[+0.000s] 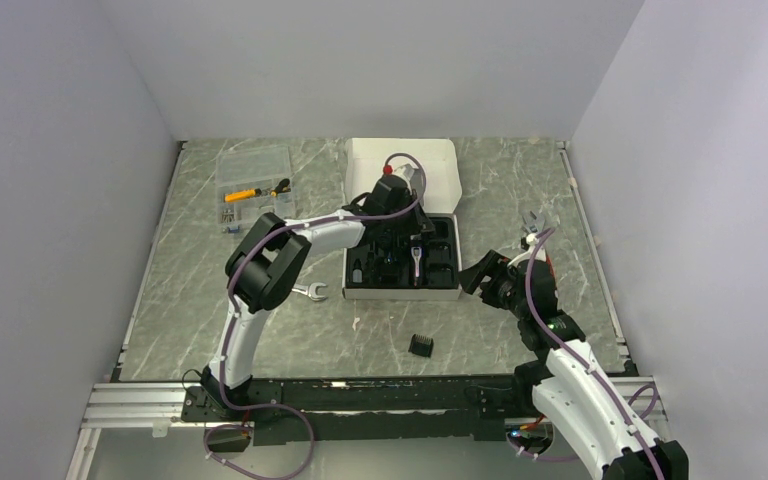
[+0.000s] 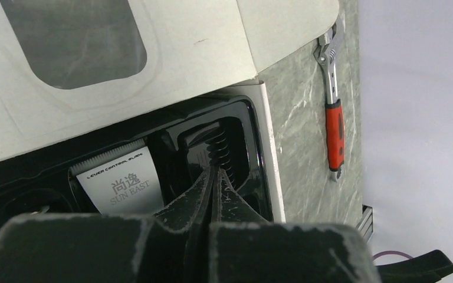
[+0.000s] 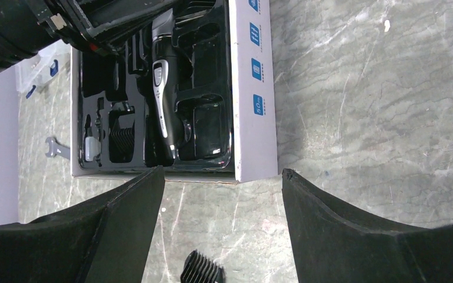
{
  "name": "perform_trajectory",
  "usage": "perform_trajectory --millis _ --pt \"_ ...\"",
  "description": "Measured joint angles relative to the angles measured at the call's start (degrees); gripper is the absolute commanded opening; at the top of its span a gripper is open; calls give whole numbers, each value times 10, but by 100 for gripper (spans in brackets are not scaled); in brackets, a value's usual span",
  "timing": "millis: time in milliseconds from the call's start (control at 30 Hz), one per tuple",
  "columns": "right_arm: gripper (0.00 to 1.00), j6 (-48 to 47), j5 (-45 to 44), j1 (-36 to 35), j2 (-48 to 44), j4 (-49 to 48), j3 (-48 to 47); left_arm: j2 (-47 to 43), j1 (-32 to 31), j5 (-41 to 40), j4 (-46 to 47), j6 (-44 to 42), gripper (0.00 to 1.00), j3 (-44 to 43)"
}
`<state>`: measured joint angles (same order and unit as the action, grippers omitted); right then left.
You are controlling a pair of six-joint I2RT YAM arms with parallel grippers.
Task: Sort the hair-cutting tools
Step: Place the haircut tool in the storage box.
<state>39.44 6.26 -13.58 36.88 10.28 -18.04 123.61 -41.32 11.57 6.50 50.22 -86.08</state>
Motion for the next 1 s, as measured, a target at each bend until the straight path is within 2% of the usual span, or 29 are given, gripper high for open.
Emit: perform_trajectory --millis 367,567,1000 --pt "75 0 1 0 1 0 0 3 0 -3 -1 -3 5 -7" --pt "75 0 1 0 1 0 0 -18 0 -5 27 -7 7 29" --pt "75 0 3 0 6 -1 0 -19 0 -9 20 -18 5 26"
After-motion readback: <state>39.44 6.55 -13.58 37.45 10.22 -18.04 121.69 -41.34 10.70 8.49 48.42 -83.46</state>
